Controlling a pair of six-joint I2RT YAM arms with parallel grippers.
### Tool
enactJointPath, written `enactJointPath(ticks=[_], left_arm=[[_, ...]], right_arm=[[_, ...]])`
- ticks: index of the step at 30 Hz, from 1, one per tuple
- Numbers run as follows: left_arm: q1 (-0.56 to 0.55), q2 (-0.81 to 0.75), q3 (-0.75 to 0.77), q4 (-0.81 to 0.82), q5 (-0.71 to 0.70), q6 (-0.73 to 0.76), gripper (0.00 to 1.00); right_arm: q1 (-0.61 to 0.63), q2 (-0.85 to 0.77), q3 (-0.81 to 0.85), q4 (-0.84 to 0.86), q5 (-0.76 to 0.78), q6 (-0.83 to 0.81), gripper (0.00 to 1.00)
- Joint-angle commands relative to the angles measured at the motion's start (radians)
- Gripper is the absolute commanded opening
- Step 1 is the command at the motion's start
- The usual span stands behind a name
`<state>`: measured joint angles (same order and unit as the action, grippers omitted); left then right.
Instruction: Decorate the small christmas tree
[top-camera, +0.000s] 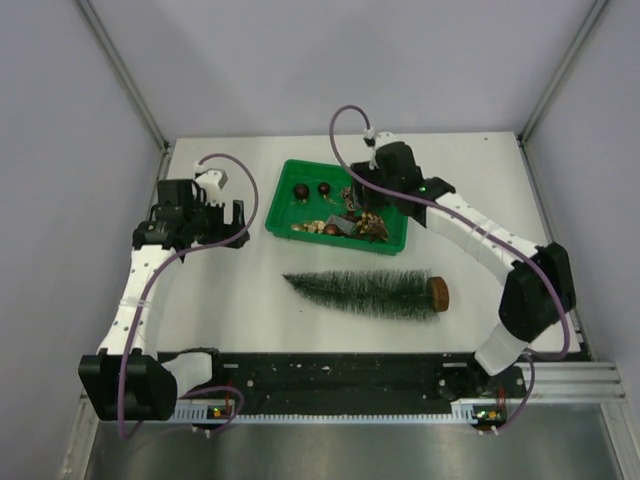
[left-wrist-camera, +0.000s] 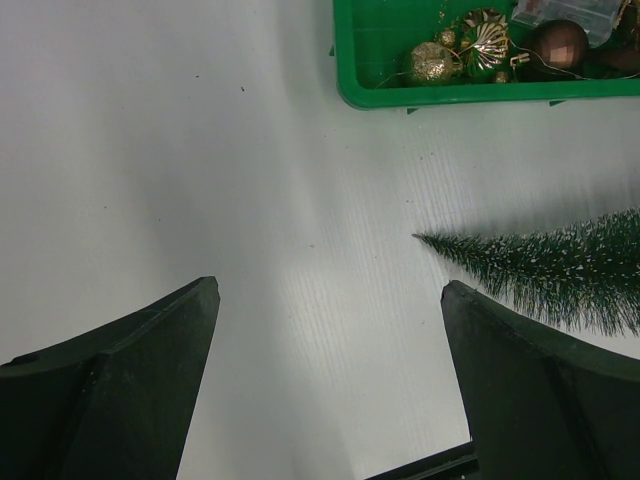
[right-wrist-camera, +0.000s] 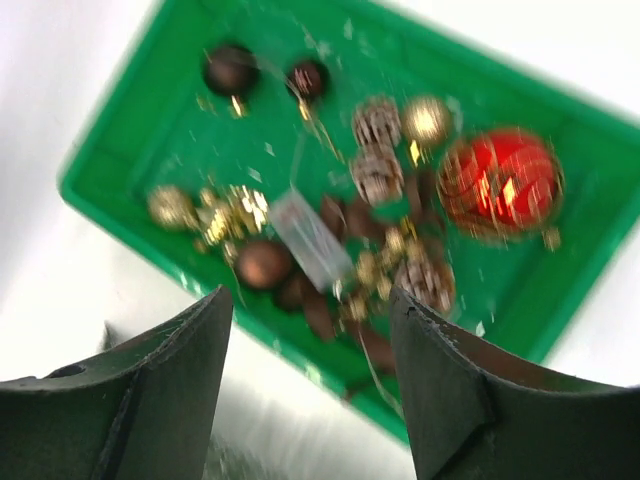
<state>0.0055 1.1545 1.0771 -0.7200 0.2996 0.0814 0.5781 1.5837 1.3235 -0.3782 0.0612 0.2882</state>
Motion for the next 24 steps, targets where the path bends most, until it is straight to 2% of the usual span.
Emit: enactJointPath(ticks=[1, 7, 13, 21, 24], left_arm=[[0.001, 0.002, 0.006, 0.010, 0.016, 0.009, 0.99], [-0.001, 0.008, 0.001, 0.013, 0.000, 0.012, 0.99], [-0.001, 0.014, 0.010, 0.013, -0.023, 0.009, 0.99], [-0.001, 0.019, -0.005, 0.010, -0.042, 0.008, 0.99], [-0.001, 0.016, -0.009, 0.010, -0.045, 0.012, 0.99]], right_arm=[[0.023, 0.201, 0.213, 0.107, -0.015, -0.112, 0.63], [0.023, 0.424, 0.365, 0.113, -0.012, -0.169, 0.60], [0.025, 0.522, 0.414, 0.151, -0.008, -0.170, 0.57], [0.023, 0.585, 0.441, 0.211, 0.023, -0.164, 0.37], [0.023, 0.608, 0.460, 0.225, 0.035, -0.162, 0.34]])
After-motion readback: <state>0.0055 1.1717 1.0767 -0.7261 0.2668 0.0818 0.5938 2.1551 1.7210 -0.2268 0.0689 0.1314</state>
